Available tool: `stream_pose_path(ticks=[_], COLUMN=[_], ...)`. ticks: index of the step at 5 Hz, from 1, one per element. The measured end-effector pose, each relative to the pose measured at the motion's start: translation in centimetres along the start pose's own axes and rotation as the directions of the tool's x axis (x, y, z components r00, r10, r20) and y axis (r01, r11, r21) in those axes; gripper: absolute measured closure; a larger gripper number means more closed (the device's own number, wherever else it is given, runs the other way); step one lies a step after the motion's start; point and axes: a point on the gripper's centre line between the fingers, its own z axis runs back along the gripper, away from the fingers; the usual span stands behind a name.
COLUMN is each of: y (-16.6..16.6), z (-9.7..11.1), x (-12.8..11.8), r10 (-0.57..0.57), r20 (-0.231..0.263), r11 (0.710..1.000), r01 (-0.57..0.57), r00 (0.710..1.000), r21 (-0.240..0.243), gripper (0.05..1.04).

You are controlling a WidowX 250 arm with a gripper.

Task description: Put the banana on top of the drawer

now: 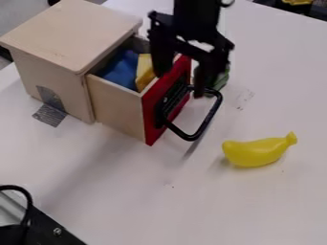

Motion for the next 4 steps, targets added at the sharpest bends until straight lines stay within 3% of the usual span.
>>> stream_pose_path(ticks=[1, 2, 3, 4], y=[-4.2, -5.7, -6.6, -7.1], z=[-1.5, -2.7, -4.4, -6.0], x=[-1.1, -0.8, -0.3, 0.2], r10=[-0.147, -0.197, -0.226, -0.236], r20=[0.024, 0.043, 0.031, 0.02], r11=[0.989, 0.979, 0.973, 0.972], r01=[0.147, 0.199, 0.227, 0.236], r00=[0.989, 0.98, 0.974, 0.972], r21=[0.009, -0.051, -0.038, 0.01], gripper=[0.083, 0.083, 0.083, 0.083])
